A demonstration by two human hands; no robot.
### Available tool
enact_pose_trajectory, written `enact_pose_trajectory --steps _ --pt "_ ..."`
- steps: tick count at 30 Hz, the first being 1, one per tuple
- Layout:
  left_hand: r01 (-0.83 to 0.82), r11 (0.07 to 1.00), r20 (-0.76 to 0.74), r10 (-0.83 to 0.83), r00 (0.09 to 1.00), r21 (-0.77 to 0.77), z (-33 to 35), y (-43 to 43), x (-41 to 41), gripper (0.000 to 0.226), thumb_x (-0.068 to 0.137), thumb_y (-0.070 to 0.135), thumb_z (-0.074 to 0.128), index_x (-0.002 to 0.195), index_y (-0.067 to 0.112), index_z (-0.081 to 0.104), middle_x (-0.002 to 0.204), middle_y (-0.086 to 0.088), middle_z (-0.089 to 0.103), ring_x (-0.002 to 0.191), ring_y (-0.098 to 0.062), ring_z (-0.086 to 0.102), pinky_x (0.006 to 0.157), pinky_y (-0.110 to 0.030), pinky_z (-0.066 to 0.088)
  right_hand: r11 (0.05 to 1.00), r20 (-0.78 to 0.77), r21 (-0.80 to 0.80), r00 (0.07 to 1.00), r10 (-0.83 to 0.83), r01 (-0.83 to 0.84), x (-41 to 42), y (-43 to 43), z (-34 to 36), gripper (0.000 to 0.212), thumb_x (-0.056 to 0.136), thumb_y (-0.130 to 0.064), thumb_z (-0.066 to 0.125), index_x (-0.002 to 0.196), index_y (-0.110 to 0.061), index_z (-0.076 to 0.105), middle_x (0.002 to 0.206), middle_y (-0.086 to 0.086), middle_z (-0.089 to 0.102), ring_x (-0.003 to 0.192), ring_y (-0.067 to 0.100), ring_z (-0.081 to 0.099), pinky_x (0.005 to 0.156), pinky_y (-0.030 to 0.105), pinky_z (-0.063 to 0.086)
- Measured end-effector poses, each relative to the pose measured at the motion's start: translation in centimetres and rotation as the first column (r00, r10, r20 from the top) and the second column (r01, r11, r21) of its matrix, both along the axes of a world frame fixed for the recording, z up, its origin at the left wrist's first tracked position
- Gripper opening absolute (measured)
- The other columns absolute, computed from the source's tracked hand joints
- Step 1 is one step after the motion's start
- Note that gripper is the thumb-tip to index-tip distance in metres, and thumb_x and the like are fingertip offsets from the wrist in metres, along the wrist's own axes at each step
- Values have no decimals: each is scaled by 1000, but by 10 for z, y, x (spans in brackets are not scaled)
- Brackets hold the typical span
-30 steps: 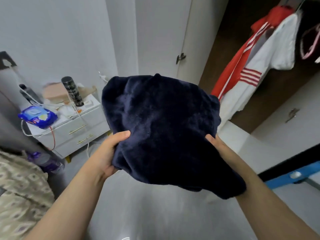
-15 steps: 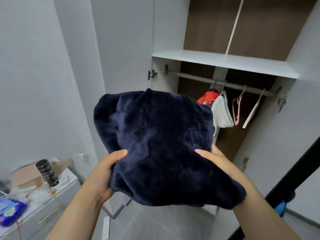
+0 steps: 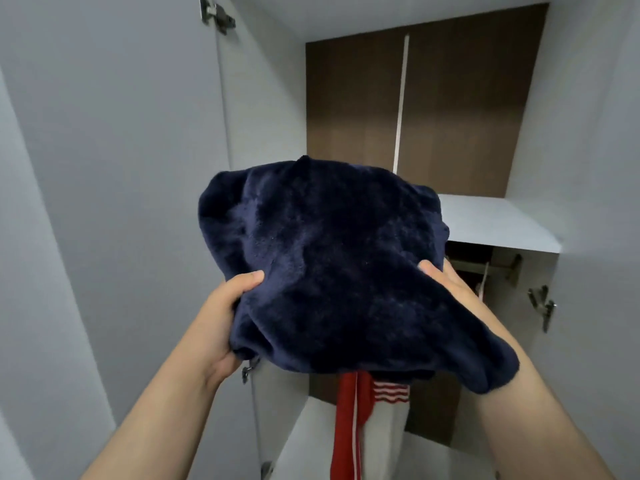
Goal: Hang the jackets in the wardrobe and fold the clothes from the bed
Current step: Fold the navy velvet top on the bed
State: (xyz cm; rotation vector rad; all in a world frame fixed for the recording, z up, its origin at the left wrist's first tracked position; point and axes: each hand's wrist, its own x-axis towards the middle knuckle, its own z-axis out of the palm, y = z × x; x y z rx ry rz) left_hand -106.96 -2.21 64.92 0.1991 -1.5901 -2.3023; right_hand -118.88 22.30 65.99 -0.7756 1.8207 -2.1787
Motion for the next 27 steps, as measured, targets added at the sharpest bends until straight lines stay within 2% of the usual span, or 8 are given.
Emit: enact_pose_trajectory --steps 2,4,7,9,12,17,24,27 --pt "30 999 -13 -30 999 12 18 -4 -32 33 59 38 76 82 17 66 88 -12 59 82 -29 54 65 -36 34 985 -118 107 985 -123 136 -25 12 10 86 71 -75 65 142 -33 39 120 -12 57 119 17 58 100 37 48" --pt "62 998 -38 -61 997 28 33 -9 -66 43 52 42 83 78 21 56 82 -11 45 80 -28 41 62 -38 21 982 -202 99 970 -137 159 -61 31 19 44 102 -31 52 142 -23 35 120 -7 54 121 22 51 101 22 43" --pt "113 993 -77 -110 991 41 53 -8 -119 30 70 35 74 57 23 50 59 -5 39 61 -19 36 61 -40 12 965 -292 181 947 -133 192 -74 31 53 80 68 -45 87 127 -49 34 108 -27 54 102 -1 56 83 16 45" --pt "197 980 -108 -196 975 -8 66 -3 -155 35 84 27 64 50 20 58 53 -5 49 51 -20 49 53 -26 31 936 -313 202 925 -217 288 -80 30 77 98 54 -42 87 133 -57 30 112 -25 56 105 -1 61 81 19 47" --pt "322 947 -147 -320 936 -15 86 0 -206 48 92 19 51 46 17 65 51 -4 58 41 -18 59 39 -20 46 859 -389 142 826 -408 492 -125 30 104 70 85 -3 72 127 -40 31 94 -22 48 71 -20 56 55 3 41" --pt "512 859 -102 -510 854 -5 111 -8 -293 22 89 19 54 78 11 71 81 -13 66 68 -29 67 59 -35 57 731 -347 160 731 -588 663 -181 46 116 15 105 -10 42 109 -21 51 91 -11 49 94 13 51 69 17 42" --pt "627 773 124 -616 778 -96 120 -4 -371 19 85 28 69 99 15 72 90 -13 70 74 -30 68 62 -39 56 756 -147 145 769 -622 639 -189 25 117 48 98 -38 54 57 -18 67 58 -1 60 55 10 55 59 31 40" --pt "618 766 210 -584 784 -178 114 -4 -388 16 91 24 65 100 12 70 97 -17 69 75 -30 69 64 -38 58 654 -208 338 732 -649 677 -207 25 112 24 74 -42 60 75 -20 69 64 -2 65 70 19 58 68 33 42"
